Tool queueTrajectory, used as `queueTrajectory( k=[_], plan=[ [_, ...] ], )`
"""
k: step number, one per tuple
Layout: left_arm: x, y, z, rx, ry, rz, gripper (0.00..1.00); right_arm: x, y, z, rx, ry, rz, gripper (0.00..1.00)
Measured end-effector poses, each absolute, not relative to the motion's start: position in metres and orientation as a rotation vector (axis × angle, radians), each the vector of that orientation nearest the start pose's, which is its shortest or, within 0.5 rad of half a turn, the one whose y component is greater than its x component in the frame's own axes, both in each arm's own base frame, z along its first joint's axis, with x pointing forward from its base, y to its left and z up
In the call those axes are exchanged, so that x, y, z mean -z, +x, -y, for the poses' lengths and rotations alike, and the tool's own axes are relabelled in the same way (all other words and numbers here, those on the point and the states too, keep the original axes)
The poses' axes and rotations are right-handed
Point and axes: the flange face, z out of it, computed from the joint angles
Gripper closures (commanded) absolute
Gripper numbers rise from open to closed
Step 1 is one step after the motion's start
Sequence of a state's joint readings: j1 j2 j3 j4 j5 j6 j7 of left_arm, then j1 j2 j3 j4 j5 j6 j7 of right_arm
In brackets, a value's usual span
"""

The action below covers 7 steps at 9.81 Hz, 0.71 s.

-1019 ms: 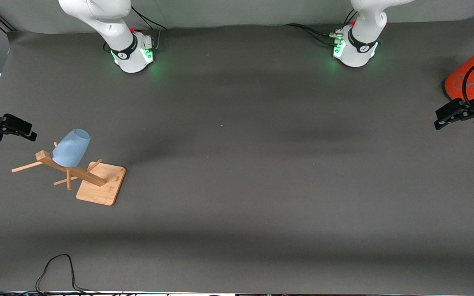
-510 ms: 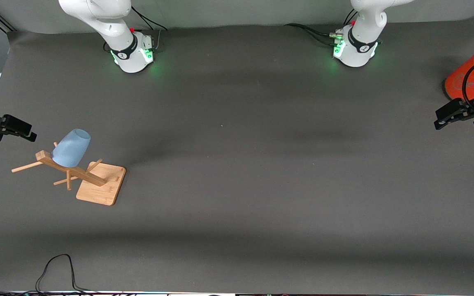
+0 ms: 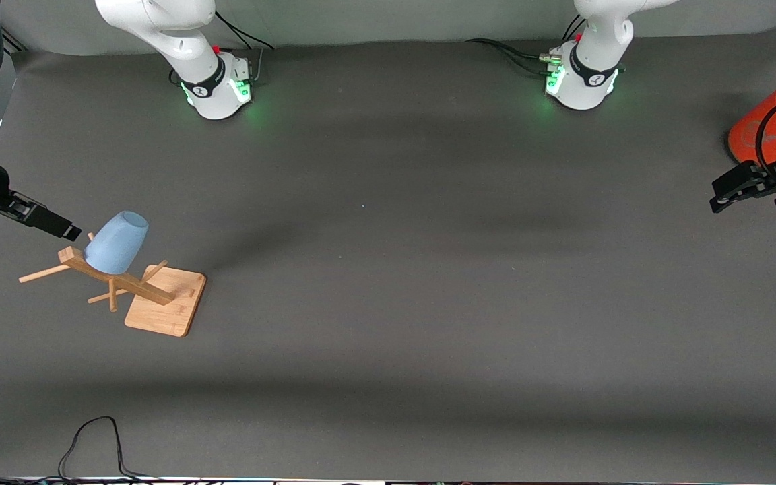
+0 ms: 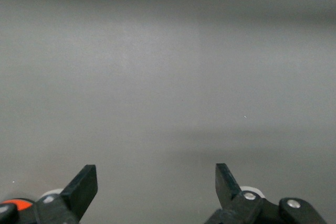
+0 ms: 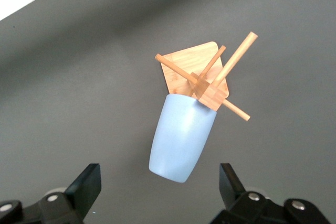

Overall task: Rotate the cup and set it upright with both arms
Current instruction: 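Reach the right gripper to the blue cup on the wooden stand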

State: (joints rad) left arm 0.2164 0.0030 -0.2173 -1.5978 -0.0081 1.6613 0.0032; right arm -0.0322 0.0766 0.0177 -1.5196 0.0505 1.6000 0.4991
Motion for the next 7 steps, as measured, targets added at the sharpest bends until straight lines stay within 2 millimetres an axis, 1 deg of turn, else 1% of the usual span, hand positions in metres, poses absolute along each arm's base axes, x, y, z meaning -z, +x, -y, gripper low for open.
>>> queueTrajectory(
  k=[1,2,3,4,7],
  plan=[
    [-0.618,0.564,0.001,0.096,-3.149,-0.006,0.0,-0.606,0.579,0.013,-0.046,-2.95,-0.869,0.0],
    [-0.618,0.564,0.001,0.096,-3.149,-0.006,0.0,-0.605,0.577,0.028,-0.07,-2.917,-0.954,0.0],
    [-0.618,0.564,0.001,0.096,-3.149,-0.007,0.0,-0.602,0.575,0.037,-0.091,-2.9,-0.999,0.0],
    [-0.618,0.564,0.001,0.096,-3.149,-0.007,0.0,-0.597,0.574,0.039,-0.116,-2.895,-1.017,0.0],
    [-0.618,0.564,0.001,0.095,-3.149,-0.007,0.0,-0.568,0.571,0.032,-0.206,-2.87,-1.024,0.0]
  ],
)
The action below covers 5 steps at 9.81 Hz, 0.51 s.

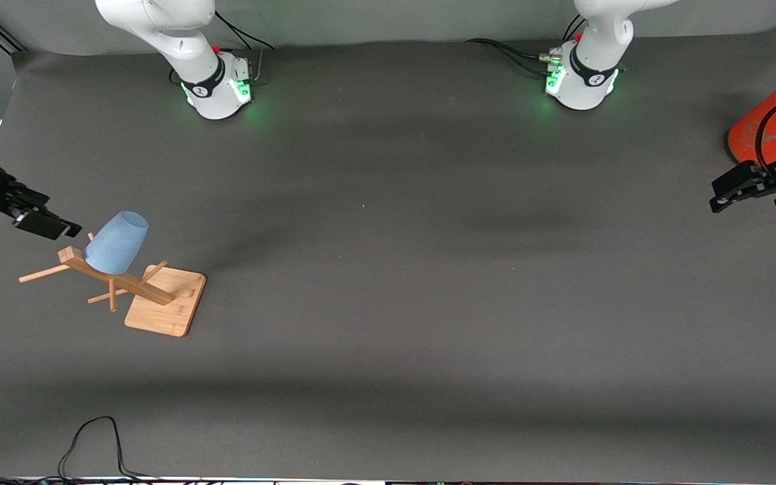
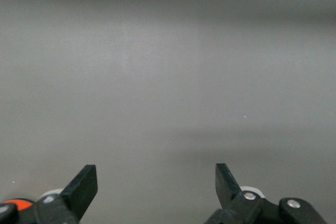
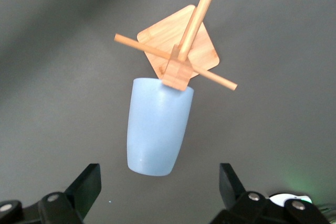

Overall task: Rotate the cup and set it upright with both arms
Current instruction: 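Reach the right gripper to the blue cup on the wooden stand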

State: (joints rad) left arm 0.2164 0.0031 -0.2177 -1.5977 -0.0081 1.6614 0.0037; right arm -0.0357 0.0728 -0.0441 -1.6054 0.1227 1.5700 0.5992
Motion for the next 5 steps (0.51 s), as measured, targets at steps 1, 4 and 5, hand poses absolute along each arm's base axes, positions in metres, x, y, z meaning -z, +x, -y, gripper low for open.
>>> queueTrajectory(
  k=[1,4,5],
  plan=[
    [-0.618,0.564,0.001,0.095,-3.149,-0.007,0.0,-0.559,0.571,0.03,-0.223,-2.859,-1.03,0.0],
    [-0.618,0.564,0.001,0.094,-3.149,-0.007,0.0,-0.519,0.573,0.032,-0.21,-2.845,-1.057,0.0],
    [-0.618,0.564,0.001,0.094,-3.149,-0.007,0.0,-0.507,0.574,0.032,-0.201,-2.842,-1.064,0.0]
  ],
)
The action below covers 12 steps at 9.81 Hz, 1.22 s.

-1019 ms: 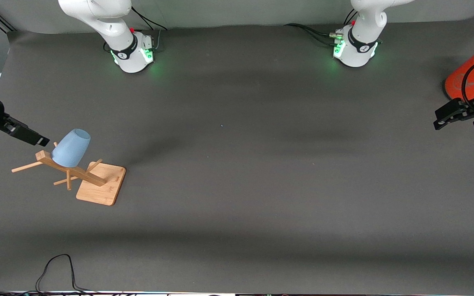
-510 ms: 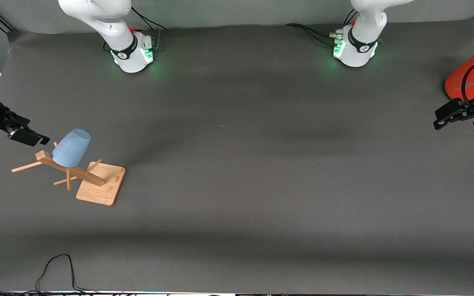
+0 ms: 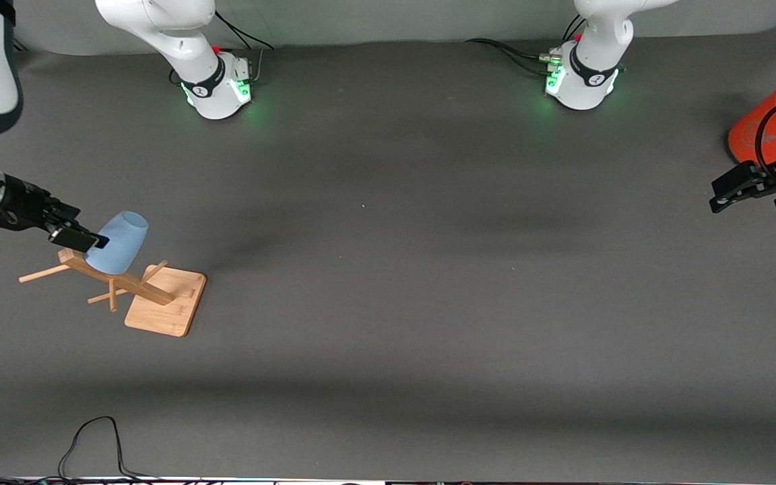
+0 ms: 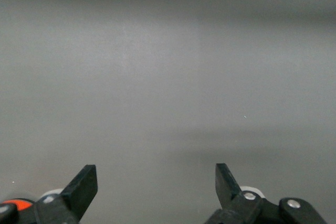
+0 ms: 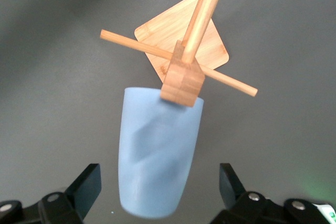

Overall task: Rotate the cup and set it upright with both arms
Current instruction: 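Reach the right gripper to the blue cup on the wooden stand, then close the right gripper around the blue cup's body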

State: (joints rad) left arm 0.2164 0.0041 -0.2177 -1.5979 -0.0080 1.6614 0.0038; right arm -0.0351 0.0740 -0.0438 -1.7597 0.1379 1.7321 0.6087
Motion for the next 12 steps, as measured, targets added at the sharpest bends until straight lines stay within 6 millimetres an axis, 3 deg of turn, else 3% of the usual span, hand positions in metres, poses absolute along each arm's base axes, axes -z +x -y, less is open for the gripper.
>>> queueTrajectory(
  k=[3,6,7,8,10,12],
  plan=[
    [-0.617,0.565,0.001,0.092,-3.149,-0.007,0.0,-0.477,0.576,0.033,-0.157,-2.833,-1.081,0.0],
    [-0.617,0.565,0.001,0.091,-3.149,-0.007,0.0,-0.46,0.576,0.027,-0.153,-2.838,-1.074,0.03],
    [-0.617,0.565,0.001,0.091,-3.149,-0.007,0.0,-0.457,0.575,0.024,-0.16,-2.84,-1.07,0.27],
    [-0.617,0.565,0.001,0.091,-3.149,-0.007,0.0,-0.454,0.574,0.024,-0.162,-2.84,-1.072,0.42],
    [-0.617,0.565,0.001,0.091,-3.149,-0.007,0.0,-0.454,0.574,0.024,-0.158,-2.838,-1.075,0.53],
    [-0.617,0.565,0.001,0.091,-3.149,-0.007,0.0,-0.454,0.574,0.024,-0.158,-2.838,-1.075,0.53]
  ],
)
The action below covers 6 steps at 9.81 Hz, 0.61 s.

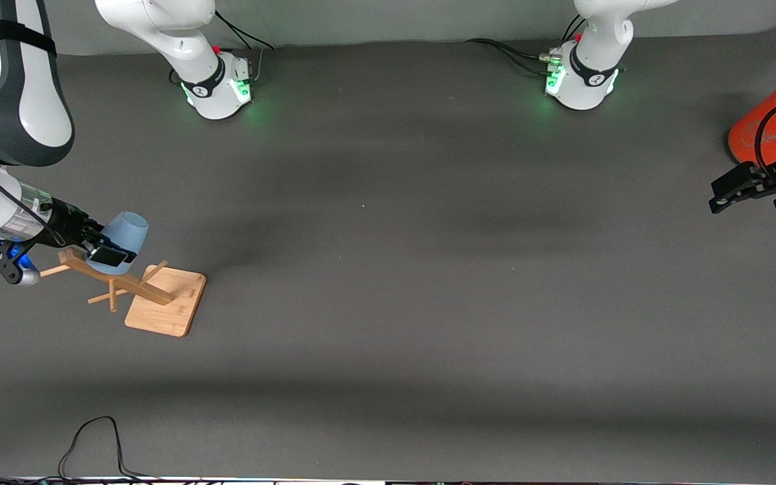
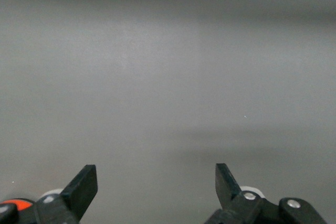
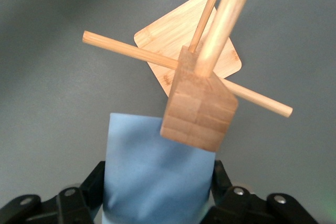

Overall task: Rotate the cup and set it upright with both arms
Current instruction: 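Close the right gripper around the blue cup's body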

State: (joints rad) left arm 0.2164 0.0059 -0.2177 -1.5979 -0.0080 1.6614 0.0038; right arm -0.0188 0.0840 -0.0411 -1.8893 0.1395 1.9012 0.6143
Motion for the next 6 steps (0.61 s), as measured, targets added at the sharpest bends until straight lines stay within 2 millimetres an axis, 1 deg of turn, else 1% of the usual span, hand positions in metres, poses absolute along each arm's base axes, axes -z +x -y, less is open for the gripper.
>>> queueTrajectory(
  k=[3,4,6],
  plan=[
    [-0.617,0.565,0.001,0.091,-3.149,-0.007,0.0,-0.455,0.575,0.023,-0.155,-2.839,-1.073,0.53],
    [-0.617,0.565,0.001,0.091,-3.149,-0.007,0.0,-0.457,0.575,0.02,-0.153,-2.841,-1.065,0.53],
    [-0.617,0.565,0.001,0.091,-3.149,-0.007,0.0,-0.463,0.575,0.006,-0.151,-2.847,-1.05,0.53]
  ],
)
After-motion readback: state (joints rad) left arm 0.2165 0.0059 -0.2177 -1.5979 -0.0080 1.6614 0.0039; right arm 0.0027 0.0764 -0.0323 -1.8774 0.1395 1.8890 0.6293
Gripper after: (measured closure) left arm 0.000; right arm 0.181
